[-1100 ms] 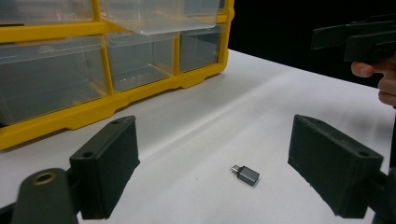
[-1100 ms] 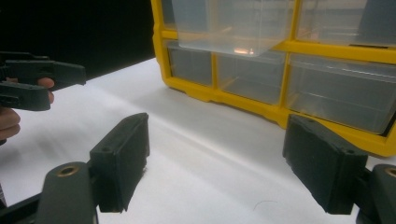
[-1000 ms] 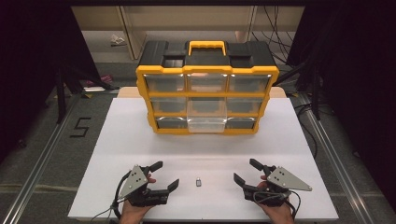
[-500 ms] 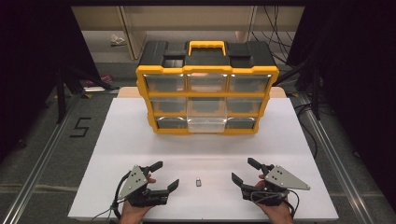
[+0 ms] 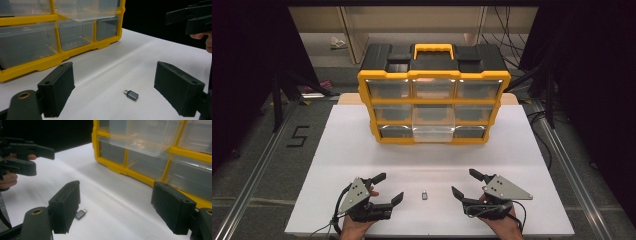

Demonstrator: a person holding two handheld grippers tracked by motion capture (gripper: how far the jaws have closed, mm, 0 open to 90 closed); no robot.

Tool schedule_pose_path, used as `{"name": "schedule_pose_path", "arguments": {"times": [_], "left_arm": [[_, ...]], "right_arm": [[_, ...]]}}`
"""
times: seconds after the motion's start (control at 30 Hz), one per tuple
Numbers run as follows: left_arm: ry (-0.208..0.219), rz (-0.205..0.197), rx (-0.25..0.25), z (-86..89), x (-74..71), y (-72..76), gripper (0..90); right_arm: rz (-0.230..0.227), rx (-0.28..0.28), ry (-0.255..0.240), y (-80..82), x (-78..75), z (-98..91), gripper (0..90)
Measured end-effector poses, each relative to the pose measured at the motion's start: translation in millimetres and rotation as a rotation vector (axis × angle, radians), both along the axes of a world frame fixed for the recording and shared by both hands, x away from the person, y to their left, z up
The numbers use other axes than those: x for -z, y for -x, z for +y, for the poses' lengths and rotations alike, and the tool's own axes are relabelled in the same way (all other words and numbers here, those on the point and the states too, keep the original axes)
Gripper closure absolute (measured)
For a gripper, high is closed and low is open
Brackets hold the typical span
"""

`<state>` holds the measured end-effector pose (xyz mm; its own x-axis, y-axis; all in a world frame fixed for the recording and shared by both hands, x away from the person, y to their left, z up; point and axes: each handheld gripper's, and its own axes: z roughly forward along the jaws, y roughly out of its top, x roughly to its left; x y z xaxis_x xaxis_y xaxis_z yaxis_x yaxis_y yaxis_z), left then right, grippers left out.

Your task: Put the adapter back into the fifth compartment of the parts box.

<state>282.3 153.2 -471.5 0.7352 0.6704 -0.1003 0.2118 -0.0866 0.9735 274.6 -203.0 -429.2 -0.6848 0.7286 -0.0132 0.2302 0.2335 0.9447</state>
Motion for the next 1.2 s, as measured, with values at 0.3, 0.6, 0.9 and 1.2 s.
{"name": "schedule_pose_path", "arguments": {"times": [0.3, 0.6, 0.9, 1.2], "left_arm": [[0.0, -0.005, 0.002, -0.3, -0.2, 0.6, 16.2], [0.0, -0.007, 0.004, -0.2, -0.2, 0.8, 16.3], [0.001, -0.009, 0.006, -0.5, -0.4, 0.9, 16.3], [0.003, -0.014, 0.004, -0.1, -0.7, 1.4, 16.4]], "right_arm": [[0.026, -0.041, 0.039, 0.4, -1.8, 14.1, 24.2], [0.078, -0.071, 0.078, -3.1, 2.1, 27.0, 24.2], [0.107, -0.082, 0.104, -8.3, 1.2, 36.2, 24.6], [0.147, -0.102, 0.149, -18.1, 2.3, 52.7, 25.6]]}}
